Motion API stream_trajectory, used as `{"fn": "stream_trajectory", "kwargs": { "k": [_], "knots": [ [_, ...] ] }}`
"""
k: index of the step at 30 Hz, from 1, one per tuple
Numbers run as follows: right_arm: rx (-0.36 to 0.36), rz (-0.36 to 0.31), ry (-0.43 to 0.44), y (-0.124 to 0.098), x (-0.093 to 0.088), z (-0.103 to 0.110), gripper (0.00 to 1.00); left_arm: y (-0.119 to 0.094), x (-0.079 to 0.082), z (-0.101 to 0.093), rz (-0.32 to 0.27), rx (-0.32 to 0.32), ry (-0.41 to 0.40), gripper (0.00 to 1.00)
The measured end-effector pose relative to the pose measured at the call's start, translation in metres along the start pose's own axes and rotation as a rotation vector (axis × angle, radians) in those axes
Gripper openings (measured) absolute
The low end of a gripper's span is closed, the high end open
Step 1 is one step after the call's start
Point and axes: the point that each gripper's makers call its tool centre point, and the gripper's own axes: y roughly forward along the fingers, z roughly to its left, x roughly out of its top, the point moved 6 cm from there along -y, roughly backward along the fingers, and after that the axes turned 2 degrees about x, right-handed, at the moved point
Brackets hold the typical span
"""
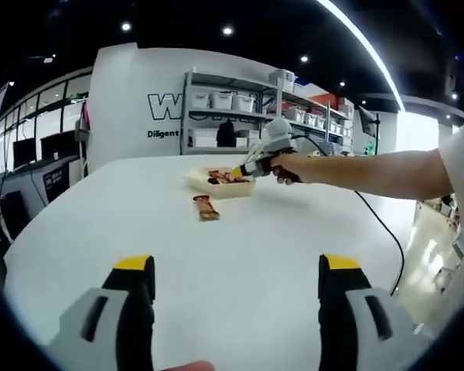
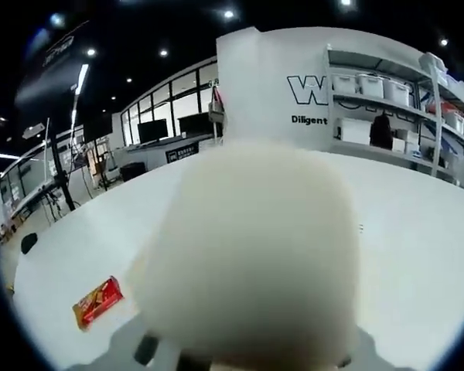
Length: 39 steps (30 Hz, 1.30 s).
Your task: Place the target food into the container with the food tongs after gripping and lifting it, then release it inside without dropping or visibly crushing the food.
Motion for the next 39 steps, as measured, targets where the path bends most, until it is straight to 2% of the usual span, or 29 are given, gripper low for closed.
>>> {"fn": "stream_trajectory", "kwargs": {
  "k": [5, 10, 13, 14, 15, 17, 24, 32, 39],
  "knots": [
    [-0.004, -0.012, 0.011, -0.001, 0.002, -0.002, 0.17, -0.001, -0.001, 0.001, 0.001, 0.002, -0.004, 0.85],
    [-0.004, -0.042, 0.038, -0.006, 0.01, -0.003, 0.18, -0.002, -0.001, 0.003, 0.0, 0.004, -0.007, 0.85],
    [-0.003, -0.052, 0.024, -0.009, 0.016, -0.002, 0.18, -0.002, -0.001, 0.003, -0.004, 0.004, -0.008, 0.85],
    [0.001, -0.056, 0.014, -0.019, 0.013, 0.01, 0.18, -0.002, 0.0, 0.003, -0.005, 0.003, -0.006, 0.85],
    [0.002, -0.057, 0.009, -0.02, 0.013, 0.011, 0.18, -0.002, 0.0, 0.003, -0.005, 0.003, -0.006, 0.85],
    [0.004, -0.057, -0.014, -0.034, 0.009, 0.027, 0.18, -0.003, 0.0, 0.001, -0.009, 0.0, -0.008, 0.85],
    [0.025, -0.067, -0.036, -0.051, 0.011, 0.048, 0.19, -0.008, 0.004, -0.001, -0.02, -0.002, -0.003, 0.85],
    [0.059, -0.061, -0.077, -0.058, 0.01, 0.066, 0.19, -0.014, 0.006, -0.005, -0.032, -0.006, 0.004, 0.85],
    [0.119, -0.062, -0.098, -0.061, 0.01, 0.09, 0.19, -0.023, 0.006, -0.007, -0.044, -0.006, 0.006, 0.85]
  ]
}}
